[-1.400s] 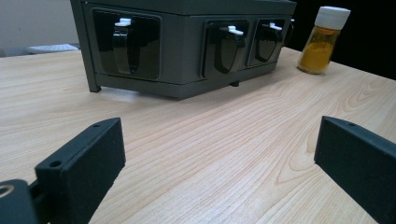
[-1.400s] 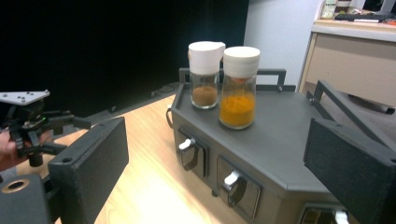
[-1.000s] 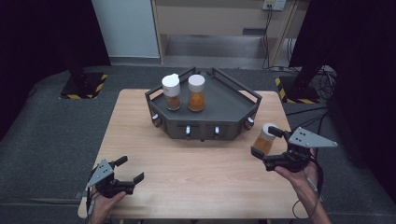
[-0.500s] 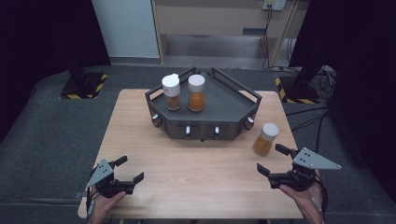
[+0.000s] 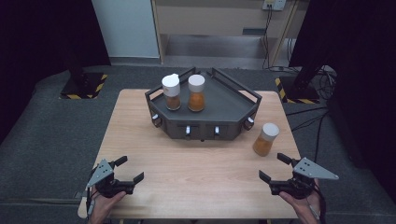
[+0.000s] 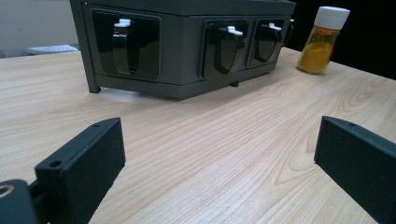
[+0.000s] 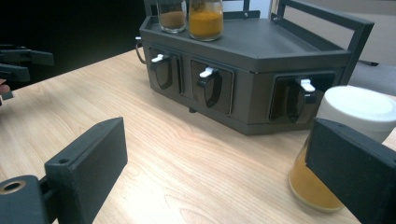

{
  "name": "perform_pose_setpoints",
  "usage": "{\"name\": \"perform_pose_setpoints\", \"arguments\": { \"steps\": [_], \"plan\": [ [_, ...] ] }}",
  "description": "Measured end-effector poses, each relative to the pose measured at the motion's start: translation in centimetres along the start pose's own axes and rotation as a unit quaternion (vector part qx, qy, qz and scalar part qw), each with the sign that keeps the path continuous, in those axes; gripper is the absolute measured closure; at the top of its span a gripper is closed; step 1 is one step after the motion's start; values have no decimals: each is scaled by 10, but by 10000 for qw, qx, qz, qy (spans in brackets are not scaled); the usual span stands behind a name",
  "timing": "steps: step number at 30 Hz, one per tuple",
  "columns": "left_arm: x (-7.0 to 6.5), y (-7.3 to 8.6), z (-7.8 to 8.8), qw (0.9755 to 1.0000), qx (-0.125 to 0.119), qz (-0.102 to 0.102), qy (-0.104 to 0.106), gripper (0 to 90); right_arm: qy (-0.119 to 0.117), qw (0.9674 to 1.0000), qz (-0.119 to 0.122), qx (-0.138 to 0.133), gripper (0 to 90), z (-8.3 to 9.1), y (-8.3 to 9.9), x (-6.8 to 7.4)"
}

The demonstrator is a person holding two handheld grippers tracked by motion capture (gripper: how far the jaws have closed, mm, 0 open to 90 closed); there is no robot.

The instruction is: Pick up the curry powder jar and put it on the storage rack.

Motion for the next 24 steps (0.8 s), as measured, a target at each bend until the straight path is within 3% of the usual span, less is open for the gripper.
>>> {"name": "perform_pose_setpoints", "arguments": {
  "steps": [8, 24],
  "plan": [
    [0, 0, 0, 10000, 18, -8, -2, 9, 96, 9999, -108, 79, 57, -2, 13, -4],
    [-1, -1, -1, 10000, 10, -48, 51, 8, -8, 9999, -139, 100, 59, -10, 26, -9]
  ]
}}
Point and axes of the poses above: each handheld gripper's, and its own axes: z roughly backward along the jaws, y roughly out of its underside, x roughly to its left, the point moved 4 cm from there along -z, roughly forward along the jaws, and after that the axes turned 4 degrees about -z, right-handed, at the moved point
